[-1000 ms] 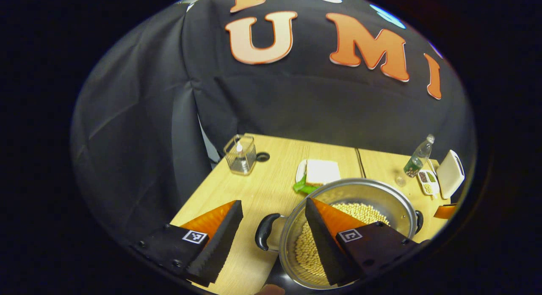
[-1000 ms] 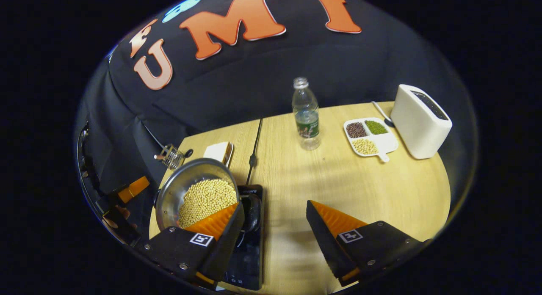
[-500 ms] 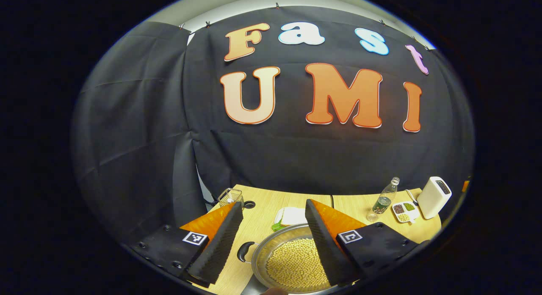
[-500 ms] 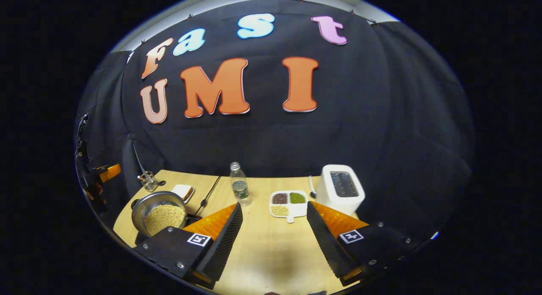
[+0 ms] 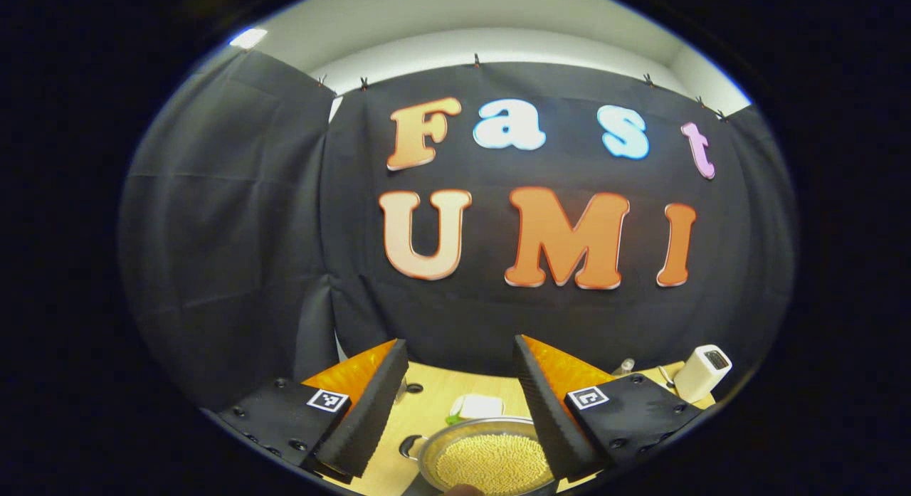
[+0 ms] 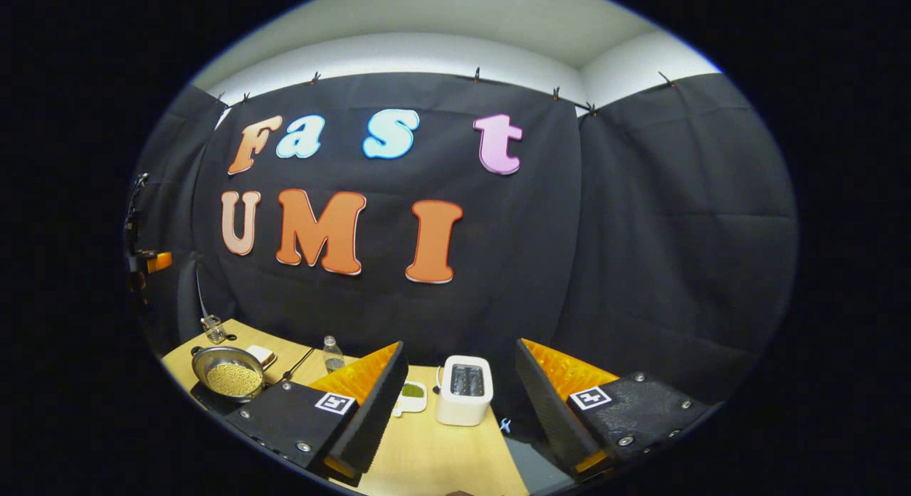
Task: First push the handle of the pot to place it horizontally, then grasp the pot with both hands and set it on the induction cooktop.
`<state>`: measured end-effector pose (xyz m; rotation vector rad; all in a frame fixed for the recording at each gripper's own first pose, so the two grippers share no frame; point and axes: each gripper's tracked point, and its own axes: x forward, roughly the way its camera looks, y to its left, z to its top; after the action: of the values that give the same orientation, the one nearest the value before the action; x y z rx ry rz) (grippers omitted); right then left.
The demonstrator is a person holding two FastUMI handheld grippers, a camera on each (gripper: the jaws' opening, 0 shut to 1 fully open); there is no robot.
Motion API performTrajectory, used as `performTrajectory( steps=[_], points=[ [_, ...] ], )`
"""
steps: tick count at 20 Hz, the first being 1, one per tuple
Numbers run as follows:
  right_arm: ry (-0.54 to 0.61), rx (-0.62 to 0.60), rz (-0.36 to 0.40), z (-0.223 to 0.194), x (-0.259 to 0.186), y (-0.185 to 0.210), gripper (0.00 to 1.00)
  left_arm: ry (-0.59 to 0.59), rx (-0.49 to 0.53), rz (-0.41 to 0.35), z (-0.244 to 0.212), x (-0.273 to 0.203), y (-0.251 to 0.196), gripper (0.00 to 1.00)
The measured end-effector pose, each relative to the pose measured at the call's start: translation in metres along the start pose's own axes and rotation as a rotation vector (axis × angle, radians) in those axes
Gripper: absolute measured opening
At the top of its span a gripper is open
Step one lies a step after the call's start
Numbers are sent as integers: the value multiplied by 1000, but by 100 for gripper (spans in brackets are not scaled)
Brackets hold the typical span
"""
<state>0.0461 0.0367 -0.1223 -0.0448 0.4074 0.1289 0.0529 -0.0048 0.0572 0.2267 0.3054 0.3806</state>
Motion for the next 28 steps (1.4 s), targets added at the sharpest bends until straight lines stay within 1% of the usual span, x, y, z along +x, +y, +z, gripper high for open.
performTrajectory(
  steps=[1, 2, 3, 4, 6, 8, 9, 10, 11, 12, 15, 17, 19, 22, 23, 25, 26, 28],
  points=[
    [-31, -10, -14, 12, -7, -11, 94, -44, 0, 27, 21, -6, 3, 96],
    [-56, -13, -23, 22, -10, -18, 94, -76, -2, 40, 35, -15, 4, 97],
    [-79, -10, -27, 33, -16, -24, 94, -110, -9, 49, 54, -21, 4, 94],
    [-105, -2, -25, 45, -18, -26, 94, -148, -19, 49, 73, -27, 5, 94],
    [-144, 4, -18, 65, -23, -29, 94, -216, -52, 27, 104, -41, 0, 93],
    [-173, -9, -21, 81, -23, -32, 95, -264, -102, -29, 136, -61, -15, 93],
    [-195, -15, -22, 91, -27, -34, 99, -289, -115, -47, 150, -68, -21, 93],
    [-220, -19, -19, 102, -28, -34, 95, -319, -113, -61, 164, -76, -23, 94],
    [-239, -23, -16, 110, -30, -34, 95, -352, -95, -64, 176, -83, -24, 94],
    [-251, -26, -15, 116, -30, -33, 99, -381, -72, -55, 186, -93, -23, 93],
    [-270, -26, -23, 127, -31, -32, 99, -446, -45, -47, 209, -109, -22, 93],
    [-279, -22, -32, 134, -31, -35, 93, -485, -56, -64, 226, -117, -24, 94],
    [-303, -15, -37, 146, -38, -35, 96, -506, -61, -63, 236, -120, -21, 92],
    [-316, -8, -40, 156, -42, -35, 95, -503, -85, -81, 241, -124, -19, 93],
    [-314, -11, -42, 158, -44, -36, 95, -498, -88, -89, 241, -124, -20, 95],
    [-313, -17, -52, 162, -44, -37, 95, -491, -78, -93, 242, -122, -19, 93],
    [-315, -18, -53, 165, -42, -36, 95, -487, -71, -90, 242, -121, -19, 95],
    [-314, -14, -50, 165, -40, -32, 95, -478, -73, -95, 240, -117, -21, 94]
  ],
)
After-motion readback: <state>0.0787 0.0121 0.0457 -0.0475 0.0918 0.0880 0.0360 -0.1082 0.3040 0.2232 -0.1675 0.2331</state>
